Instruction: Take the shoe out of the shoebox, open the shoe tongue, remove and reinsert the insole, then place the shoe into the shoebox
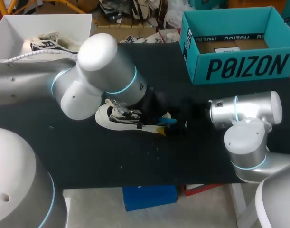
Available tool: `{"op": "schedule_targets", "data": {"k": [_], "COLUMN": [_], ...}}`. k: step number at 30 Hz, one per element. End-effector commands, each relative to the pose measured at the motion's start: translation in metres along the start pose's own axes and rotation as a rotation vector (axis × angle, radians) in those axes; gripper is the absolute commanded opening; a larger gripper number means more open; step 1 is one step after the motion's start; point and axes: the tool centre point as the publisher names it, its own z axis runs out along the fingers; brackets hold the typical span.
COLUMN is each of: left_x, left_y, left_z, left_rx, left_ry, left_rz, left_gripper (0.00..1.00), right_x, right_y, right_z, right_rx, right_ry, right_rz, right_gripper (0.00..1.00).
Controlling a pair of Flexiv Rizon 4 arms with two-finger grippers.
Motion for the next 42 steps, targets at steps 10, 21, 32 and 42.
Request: {"op": "schedule_targets", "data": {"k": [10, 21, 32, 42], "left_x": [-0.021, -0.057, -0.057, -0.048], "left_y": [-0.051, -0.056, -0.056, -0.069], "left_z": [-0.094, -0.127, -0.127, -0.160], "left_rx": [0.559, 1.222, 1.222, 1.314], "left_ry": [0.025, 0.269, 0.269, 0.194], "left_rz": [0.088, 0.187, 0.187, -0.010], "left_gripper": [0.00, 0.00, 0.00, 0.00], "right_x": [-0.001, -0.001, -0.001, -0.001], "right_y": [-0.001, -0.001, -0.001, -0.001], "right_z": [0.001, 0.001, 0.001, 0.001], "right_rx": [0.004, 0.004, 0.004, 0.004], "right_ry": [0.000, 0.000, 0.000, 0.000], "right_rz": [0.002, 0.002, 0.002, 0.002], "right_gripper": [0.00, 0.00, 0.00, 0.00]}}
